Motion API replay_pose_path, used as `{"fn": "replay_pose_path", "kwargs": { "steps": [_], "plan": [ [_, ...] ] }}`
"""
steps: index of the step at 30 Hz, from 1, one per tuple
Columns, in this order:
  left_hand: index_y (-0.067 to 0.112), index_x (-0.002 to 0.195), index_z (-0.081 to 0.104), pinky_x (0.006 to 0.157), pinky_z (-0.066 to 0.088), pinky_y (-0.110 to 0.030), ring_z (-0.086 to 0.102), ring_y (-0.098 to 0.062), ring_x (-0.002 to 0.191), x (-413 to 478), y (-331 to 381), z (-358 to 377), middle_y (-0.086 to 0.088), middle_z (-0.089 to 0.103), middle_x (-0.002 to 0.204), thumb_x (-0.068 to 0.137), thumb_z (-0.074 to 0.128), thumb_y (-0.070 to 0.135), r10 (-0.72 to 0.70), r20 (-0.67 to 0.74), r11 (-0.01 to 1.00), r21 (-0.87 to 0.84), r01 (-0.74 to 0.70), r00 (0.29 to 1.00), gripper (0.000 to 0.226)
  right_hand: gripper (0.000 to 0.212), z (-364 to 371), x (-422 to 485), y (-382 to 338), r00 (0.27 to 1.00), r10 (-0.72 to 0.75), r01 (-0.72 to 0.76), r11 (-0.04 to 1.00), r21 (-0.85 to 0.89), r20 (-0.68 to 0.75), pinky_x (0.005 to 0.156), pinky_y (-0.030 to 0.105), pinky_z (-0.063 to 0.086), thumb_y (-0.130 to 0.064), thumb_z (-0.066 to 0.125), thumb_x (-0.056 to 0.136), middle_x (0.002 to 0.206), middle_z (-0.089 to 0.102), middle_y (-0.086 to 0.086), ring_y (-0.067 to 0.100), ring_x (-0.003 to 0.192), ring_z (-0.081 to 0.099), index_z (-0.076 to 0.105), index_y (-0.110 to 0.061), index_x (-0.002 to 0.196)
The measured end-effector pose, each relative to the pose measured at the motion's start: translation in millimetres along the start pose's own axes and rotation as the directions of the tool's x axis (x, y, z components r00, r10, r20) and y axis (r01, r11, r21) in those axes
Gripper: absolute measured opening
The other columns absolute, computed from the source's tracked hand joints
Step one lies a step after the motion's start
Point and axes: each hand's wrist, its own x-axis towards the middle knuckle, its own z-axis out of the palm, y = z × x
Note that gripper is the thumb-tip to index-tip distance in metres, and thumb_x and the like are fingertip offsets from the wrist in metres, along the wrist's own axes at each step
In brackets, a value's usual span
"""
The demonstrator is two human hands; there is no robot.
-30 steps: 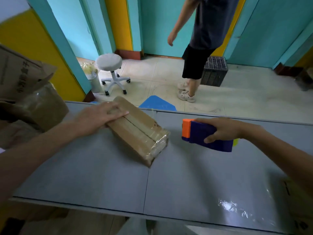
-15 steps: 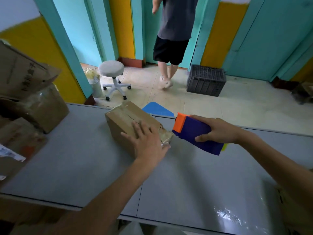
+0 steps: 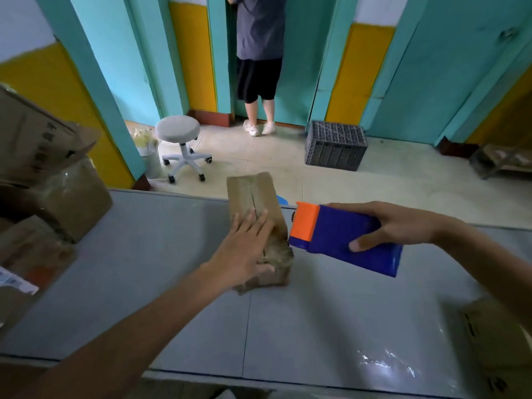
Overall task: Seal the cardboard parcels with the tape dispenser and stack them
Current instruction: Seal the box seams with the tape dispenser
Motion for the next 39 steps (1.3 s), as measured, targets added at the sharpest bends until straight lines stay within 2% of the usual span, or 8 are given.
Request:
{"fn": "replay_pose_path", "kwargs": {
  "steps": [2,4,7,9,11,18,28,39],
  "plan": [
    [0.013,0.149,-0.002,0.115,-0.011,-0.043,-0.020,-0.024,0.142,-2.2,-6.2,0.9,-0.009,-0.016,0.156,0.068,0.049,0.077,0.090,0.026,0.994,-0.065,-0.088,0.996,0.115,0.063,0.7,-6.3,-11.2,0.999,-0.031,0.030,0.999,0.032,0.031,0.075,0.029,0.057,-0.033,0.067,0.072,0.109,0.065,-0.013,0.015,0.098,0.065,0.040,-0.047,0.127],
    [0.016,0.150,0.008,0.118,0.002,-0.043,-0.013,-0.018,0.144,-9.1,-9.7,-7.5,-0.004,-0.008,0.157,0.059,0.048,0.081,0.104,-0.063,0.917,-0.382,-0.120,0.993,0.119,0.065,3.8,-9.6,-21.8,0.997,-0.049,0.047,0.998,0.038,0.053,0.079,0.032,0.057,-0.030,0.067,0.073,0.111,0.065,-0.011,0.016,0.099,0.064,0.039,-0.043,0.131],
    [0.018,0.140,0.036,0.110,0.032,-0.038,0.035,-0.016,0.134,-22.0,-13.7,-33.0,-0.004,0.036,0.147,0.073,0.066,0.037,-0.103,-0.086,0.401,-0.915,-0.037,0.991,0.076,0.067,9.1,-10.2,-34.4,0.996,-0.068,0.067,0.997,0.031,0.052,0.079,0.032,0.057,-0.029,0.066,0.073,0.112,0.064,-0.010,0.016,0.101,0.064,0.038,-0.041,0.133],
    [0.013,0.127,0.051,0.093,0.048,-0.033,0.059,-0.015,0.109,-29.5,-17.1,-47.8,-0.004,0.061,0.122,0.076,0.060,0.017,-0.014,0.031,-0.006,-1.000,0.030,0.999,0.052,0.066,11.6,-8.5,-41.5,0.995,-0.081,0.080,0.996,0.030,0.053,0.080,0.031,0.057,-0.029,0.066,0.074,0.112,0.064,-0.010,0.016,0.101,0.063,0.038,-0.041,0.132],
    [0.010,0.115,0.059,0.082,0.053,-0.030,0.065,-0.016,0.092,-36.1,-19.5,-53.8,-0.005,0.068,0.104,0.081,0.056,0.013,0.062,0.050,-0.197,-0.978,0.062,0.997,0.034,0.064,15.3,-5.9,-49.1,0.994,-0.088,0.086,0.996,0.032,0.063,0.080,0.031,0.057,-0.028,0.066,0.074,0.111,0.064,-0.012,0.015,0.102,0.063,0.039,-0.041,0.131],
    [0.015,0.083,0.064,0.055,0.048,-0.020,0.062,-0.008,0.061,-50.1,-30.6,-46.0,0.002,0.066,0.073,0.076,0.057,0.036,-0.034,0.237,-0.336,-0.918,0.212,0.971,0.023,0.062,32.2,7.0,-68.8,0.987,-0.121,0.114,0.991,0.070,0.103,0.080,0.032,0.056,-0.023,0.065,0.076,0.114,0.064,-0.005,0.020,0.104,0.063,0.042,-0.031,0.133],
    [0.015,0.070,0.066,0.050,0.041,-0.015,0.056,-0.005,0.052,-60.7,-13.7,-16.7,0.006,0.064,0.056,0.091,0.057,0.014,-0.489,0.121,-0.070,-0.993,0.099,0.864,0.022,0.060,43.1,21.2,-60.4,0.962,-0.100,0.097,0.995,0.025,0.253,0.082,0.028,0.055,-0.026,0.065,0.078,0.113,0.064,-0.011,0.016,0.106,0.062,0.041,-0.039,0.131],
    [0.006,0.071,0.065,0.051,0.049,-0.014,0.061,-0.008,0.045,-71.7,11.0,0.9,-0.001,0.067,0.054,0.086,0.061,0.003,-0.669,0.081,-0.080,-0.996,0.037,0.738,0.016,0.073,5.0,-7.2,-14.5,0.923,0.020,0.022,0.994,-0.104,0.384,0.087,0.033,0.054,-0.040,0.070,0.068,0.113,0.063,-0.016,0.009,0.104,0.062,0.038,-0.041,0.134]
  ]
}}
